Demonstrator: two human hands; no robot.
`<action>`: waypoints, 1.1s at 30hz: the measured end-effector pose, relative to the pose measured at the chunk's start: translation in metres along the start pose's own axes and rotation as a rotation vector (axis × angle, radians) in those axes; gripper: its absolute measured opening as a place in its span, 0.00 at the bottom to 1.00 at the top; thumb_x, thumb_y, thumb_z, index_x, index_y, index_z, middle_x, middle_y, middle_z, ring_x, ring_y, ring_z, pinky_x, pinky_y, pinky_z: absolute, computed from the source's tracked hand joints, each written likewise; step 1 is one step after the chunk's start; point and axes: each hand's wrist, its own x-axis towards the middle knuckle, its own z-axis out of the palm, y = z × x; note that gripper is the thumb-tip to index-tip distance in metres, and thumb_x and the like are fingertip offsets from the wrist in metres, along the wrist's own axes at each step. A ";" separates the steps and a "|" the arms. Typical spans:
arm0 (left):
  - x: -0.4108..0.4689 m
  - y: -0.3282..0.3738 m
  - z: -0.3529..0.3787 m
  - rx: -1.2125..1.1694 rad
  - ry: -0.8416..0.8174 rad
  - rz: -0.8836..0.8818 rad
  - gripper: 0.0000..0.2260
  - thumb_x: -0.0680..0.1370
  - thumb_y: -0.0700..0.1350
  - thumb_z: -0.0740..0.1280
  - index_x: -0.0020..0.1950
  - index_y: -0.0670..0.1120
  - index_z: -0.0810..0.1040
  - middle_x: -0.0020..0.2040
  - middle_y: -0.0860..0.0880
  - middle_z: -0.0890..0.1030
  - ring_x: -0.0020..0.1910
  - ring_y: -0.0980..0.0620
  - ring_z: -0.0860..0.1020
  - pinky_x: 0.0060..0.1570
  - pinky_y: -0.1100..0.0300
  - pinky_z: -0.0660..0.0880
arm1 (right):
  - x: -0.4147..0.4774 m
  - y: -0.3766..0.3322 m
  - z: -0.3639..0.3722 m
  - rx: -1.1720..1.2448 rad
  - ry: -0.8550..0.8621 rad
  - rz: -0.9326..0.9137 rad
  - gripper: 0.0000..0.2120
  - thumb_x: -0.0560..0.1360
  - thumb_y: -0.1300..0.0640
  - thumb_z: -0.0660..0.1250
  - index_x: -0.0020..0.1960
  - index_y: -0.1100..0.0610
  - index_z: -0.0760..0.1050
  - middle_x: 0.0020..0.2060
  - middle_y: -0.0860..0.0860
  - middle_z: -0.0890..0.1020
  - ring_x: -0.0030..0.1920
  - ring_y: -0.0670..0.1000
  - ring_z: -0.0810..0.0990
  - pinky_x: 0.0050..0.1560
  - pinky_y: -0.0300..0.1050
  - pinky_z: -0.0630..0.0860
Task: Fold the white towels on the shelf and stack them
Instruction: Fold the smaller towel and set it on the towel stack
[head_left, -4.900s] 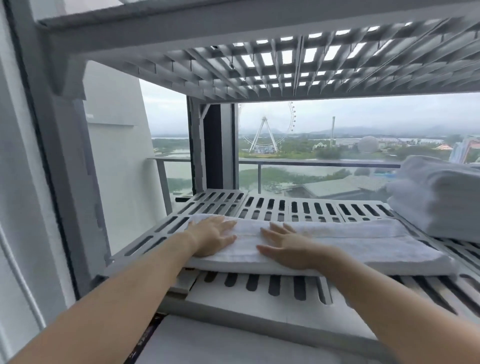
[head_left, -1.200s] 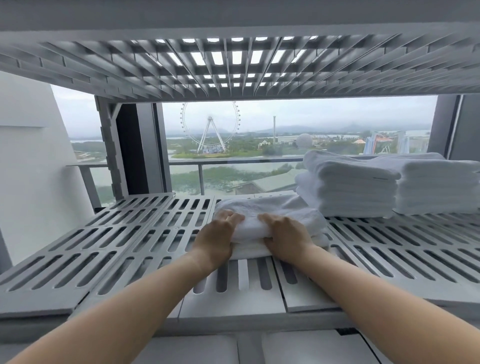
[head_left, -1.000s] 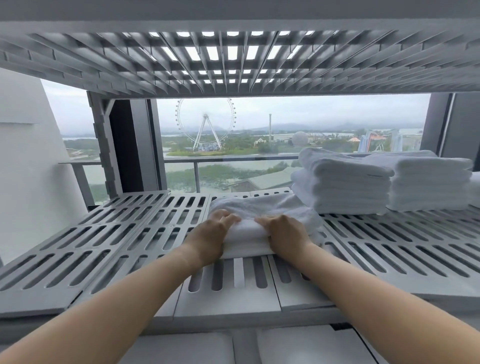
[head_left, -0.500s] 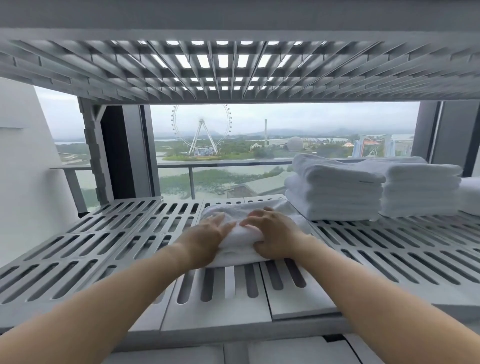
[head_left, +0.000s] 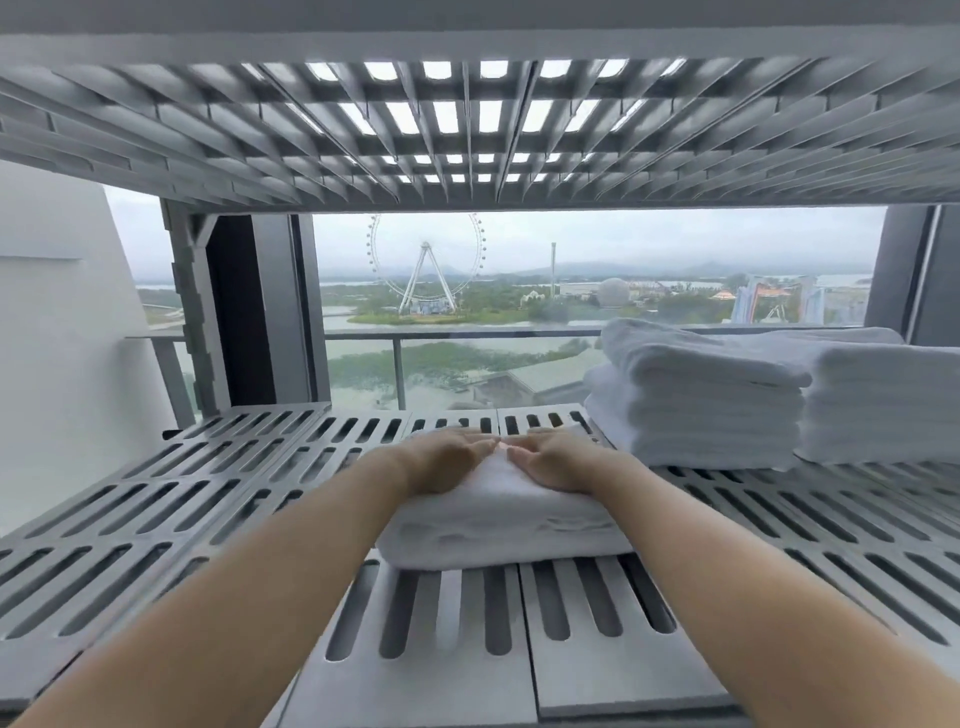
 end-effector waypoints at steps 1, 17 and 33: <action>0.003 -0.006 0.008 0.032 -0.018 -0.016 0.21 0.82 0.54 0.45 0.76 0.56 0.55 0.77 0.51 0.54 0.76 0.52 0.50 0.74 0.52 0.43 | 0.003 0.007 0.006 -0.003 -0.024 0.039 0.25 0.77 0.37 0.48 0.72 0.41 0.60 0.75 0.48 0.60 0.74 0.52 0.57 0.74 0.55 0.53; 0.000 -0.023 0.024 0.028 0.089 0.008 0.21 0.80 0.61 0.49 0.74 0.65 0.55 0.77 0.53 0.57 0.75 0.50 0.53 0.73 0.46 0.49 | -0.020 0.011 0.004 0.240 0.326 0.174 0.17 0.75 0.55 0.57 0.60 0.57 0.76 0.61 0.54 0.77 0.57 0.53 0.75 0.57 0.45 0.72; -0.024 0.042 0.033 0.060 0.296 0.319 0.21 0.74 0.60 0.65 0.66 0.58 0.73 0.67 0.56 0.73 0.64 0.57 0.71 0.66 0.58 0.67 | -0.086 0.058 -0.022 0.234 0.054 -0.220 0.21 0.68 0.41 0.72 0.59 0.43 0.75 0.65 0.43 0.72 0.65 0.42 0.69 0.64 0.36 0.61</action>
